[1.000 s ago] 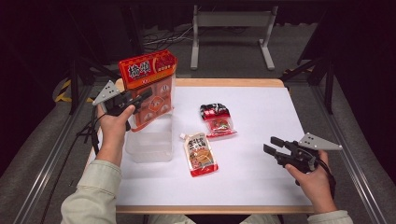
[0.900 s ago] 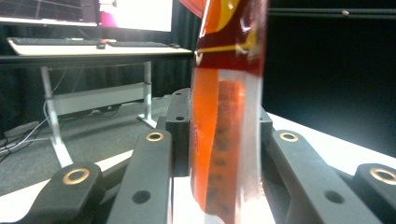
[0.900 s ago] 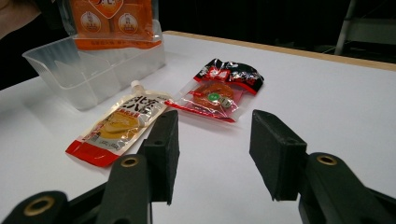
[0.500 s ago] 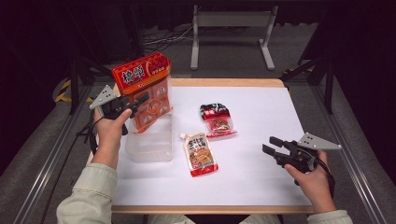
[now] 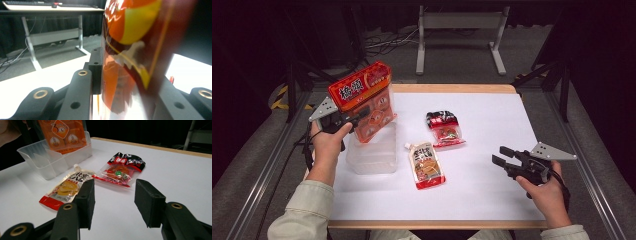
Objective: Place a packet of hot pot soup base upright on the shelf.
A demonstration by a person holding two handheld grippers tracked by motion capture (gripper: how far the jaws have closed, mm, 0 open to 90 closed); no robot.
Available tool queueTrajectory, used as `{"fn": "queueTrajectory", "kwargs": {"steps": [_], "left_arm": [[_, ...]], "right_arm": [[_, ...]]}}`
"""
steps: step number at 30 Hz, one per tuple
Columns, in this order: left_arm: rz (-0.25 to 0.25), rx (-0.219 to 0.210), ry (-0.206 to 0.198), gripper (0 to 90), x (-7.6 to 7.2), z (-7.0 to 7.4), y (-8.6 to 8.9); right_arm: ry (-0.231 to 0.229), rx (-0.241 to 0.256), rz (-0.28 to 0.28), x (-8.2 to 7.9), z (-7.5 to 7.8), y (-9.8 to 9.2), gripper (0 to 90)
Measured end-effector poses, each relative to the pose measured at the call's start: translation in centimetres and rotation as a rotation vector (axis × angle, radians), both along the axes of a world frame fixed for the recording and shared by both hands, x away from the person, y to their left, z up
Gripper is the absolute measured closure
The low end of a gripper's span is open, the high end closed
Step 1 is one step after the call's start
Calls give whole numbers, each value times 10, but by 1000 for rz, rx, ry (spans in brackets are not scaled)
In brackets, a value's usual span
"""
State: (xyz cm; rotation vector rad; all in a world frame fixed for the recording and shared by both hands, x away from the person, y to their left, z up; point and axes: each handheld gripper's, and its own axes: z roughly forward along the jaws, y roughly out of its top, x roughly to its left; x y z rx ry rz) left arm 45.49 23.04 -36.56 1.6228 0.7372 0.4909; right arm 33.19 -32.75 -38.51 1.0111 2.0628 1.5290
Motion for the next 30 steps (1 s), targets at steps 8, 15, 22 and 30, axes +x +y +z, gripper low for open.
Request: {"fn": "queueTrajectory", "kwargs": {"steps": [8,15,22,30], "left_arm": [[-2,45,51,710,2,-10,-3],[-60,67,149,705,5,-10,0],[-32,67,238,694,7,-8,3],[59,119,266,536,6,-8,13]], "right_arm": [[0,-2,1,0,-1,0,512],[5,-5,1,1,-1,1,505],[1,-1,4,1,-1,2,501],[-1,4,5,2,-2,1,499]]}}
